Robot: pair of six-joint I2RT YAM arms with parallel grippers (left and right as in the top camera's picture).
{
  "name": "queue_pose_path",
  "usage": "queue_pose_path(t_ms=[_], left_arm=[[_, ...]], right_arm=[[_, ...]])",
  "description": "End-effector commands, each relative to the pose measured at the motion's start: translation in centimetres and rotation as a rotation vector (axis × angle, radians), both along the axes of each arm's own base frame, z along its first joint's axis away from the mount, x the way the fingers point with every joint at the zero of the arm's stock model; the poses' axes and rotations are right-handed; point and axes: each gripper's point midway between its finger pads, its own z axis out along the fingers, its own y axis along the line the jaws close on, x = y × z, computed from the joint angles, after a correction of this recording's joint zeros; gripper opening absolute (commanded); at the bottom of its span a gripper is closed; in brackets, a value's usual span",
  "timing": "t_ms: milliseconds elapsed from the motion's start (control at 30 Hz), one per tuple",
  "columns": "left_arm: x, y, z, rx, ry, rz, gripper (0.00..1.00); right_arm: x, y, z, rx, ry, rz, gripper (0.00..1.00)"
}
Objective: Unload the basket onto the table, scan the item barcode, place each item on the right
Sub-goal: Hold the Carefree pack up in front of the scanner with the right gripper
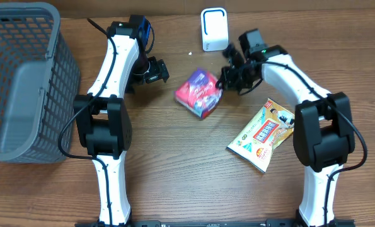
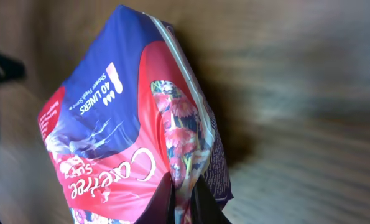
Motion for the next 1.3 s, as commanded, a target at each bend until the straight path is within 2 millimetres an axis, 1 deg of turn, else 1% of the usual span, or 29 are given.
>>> queue_pose_path(t_ms=[0,33,67,133,200,267,333,433,500,567,700,767,967,1000,1067,1133,1267], left_arm=[[0.0,0.4,0.0,0.014,-0.002,0.02,1.0],[0.0,0.4,0.0,0.014,-0.002,0.02,1.0],[0.0,0.4,0.0,0.014,-0.002,0.02,1.0],[0.0,0.4,0.0,0.014,-0.002,0.02,1.0],[0.0,0.4,0.0,0.014,-0.002,0.02,1.0],[0.0,0.4,0.0,0.014,-0.002,0.02,1.0],[0.0,0.4,0.0,0.014,-0.002,0.02,1.0],[0.0,0.4,0.0,0.014,-0.002,0.02,1.0],[0.0,0.4,0.0,0.014,-0.002,0.02,1.0],[0.0,0.4,0.0,0.014,-0.002,0.02,1.0],[0.0,0.4,0.0,0.014,-0.002,0.02,1.0],[0.0,0.4,0.0,0.014,-0.002,0.02,1.0],[0.0,0.4,0.0,0.014,-0.002,0.02,1.0],[0.0,0.4,0.0,0.014,-0.002,0.02,1.0],[0.0,0.4,0.0,0.014,-0.002,0.02,1.0],[0.0,0.4,0.0,0.014,-0.002,0.02,1.0],[0.0,0.4,0.0,0.014,-0.003,0.02,1.0]], right_arm=[[2.8,0.2,4.0,0.066,-0.07,-0.051,0.04],[3.1,0.3,4.6,0.077,-0.083,-0.05,0.04],[3.9,0.4,5.7,0.087,-0.109,-0.06,0.04],[4.9,0.5,7.0,0.099,-0.155,-0.068,0.04],[6.3,0.5,8.5,0.119,-0.216,-0.077,0.04],[8.0,0.2,10.2,0.135,-0.27,-0.127,0.04],[10.0,-0.6,11.7,0.146,-0.318,-0.213,0.04],[12.7,-2.2,13.5,0.161,-0.396,-0.334,0.04],[14.1,-3.2,14.4,0.155,-0.458,-0.388,0.04],[15.1,-3.9,14.9,0.13,-0.506,-0.428,0.04],[16.2,-5.6,14.8,0.077,-0.533,-0.544,0.04],[16.4,-6.0,14.7,0.081,-0.524,-0.592,0.04],[17.2,-5.7,13.5,0.157,-0.457,-0.68,0.04],[17.2,-5.0,12.9,0.192,-0.429,-0.672,0.04],[17.1,-4.4,12.4,0.222,-0.4,-0.656,0.04],[17.0,-4.1,12.0,0.229,-0.383,-0.649,0.04],[16.9,-4.1,12.0,0.231,-0.377,-0.644,0.04]])
